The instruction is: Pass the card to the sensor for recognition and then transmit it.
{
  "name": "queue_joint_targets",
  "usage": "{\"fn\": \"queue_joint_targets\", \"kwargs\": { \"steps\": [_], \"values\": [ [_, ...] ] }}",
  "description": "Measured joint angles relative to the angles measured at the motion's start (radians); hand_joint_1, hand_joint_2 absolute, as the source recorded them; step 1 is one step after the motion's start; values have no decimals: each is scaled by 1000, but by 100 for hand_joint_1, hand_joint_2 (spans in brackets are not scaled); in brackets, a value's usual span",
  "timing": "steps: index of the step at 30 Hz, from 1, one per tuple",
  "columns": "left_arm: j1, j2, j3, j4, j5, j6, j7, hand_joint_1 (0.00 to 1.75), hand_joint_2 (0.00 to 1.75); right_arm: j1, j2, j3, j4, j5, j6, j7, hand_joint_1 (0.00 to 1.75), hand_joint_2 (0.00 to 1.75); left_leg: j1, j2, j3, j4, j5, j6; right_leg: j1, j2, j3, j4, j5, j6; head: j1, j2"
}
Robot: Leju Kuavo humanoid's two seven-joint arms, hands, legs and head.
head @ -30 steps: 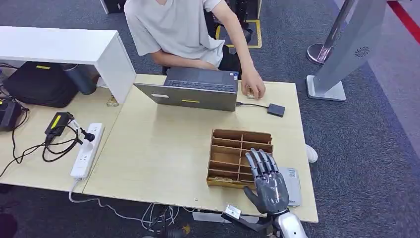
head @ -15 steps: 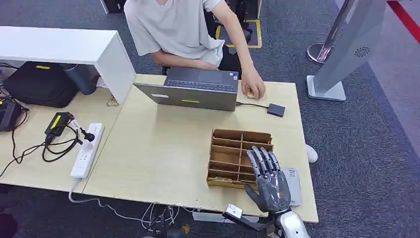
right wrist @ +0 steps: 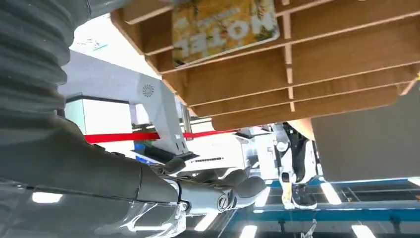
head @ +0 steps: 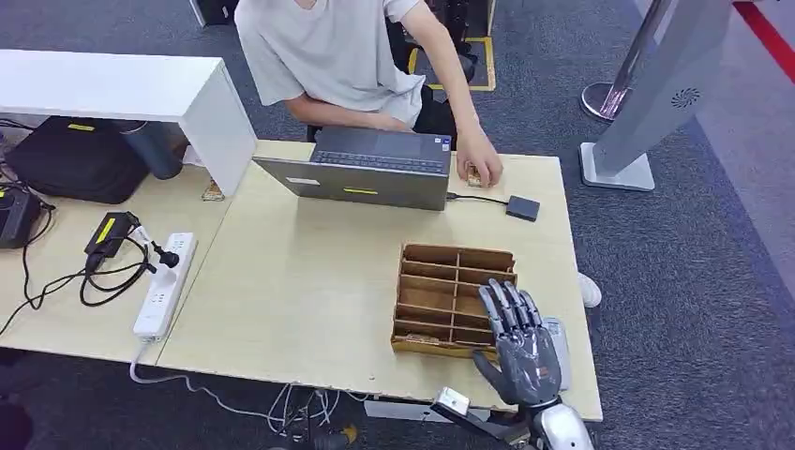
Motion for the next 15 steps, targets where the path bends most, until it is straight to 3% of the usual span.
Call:
{"fn": "queue_joint_targets", "kwargs": {
  "steps": [15],
  "values": [
    [3, 8, 16, 0, -1, 0, -4, 0, 175, 23, -10, -35, 1, -6, 0, -10, 0, 175, 0, 0, 0, 0, 0, 0, 0, 0, 0, 0, 0, 0, 0, 0]
  ]
}}
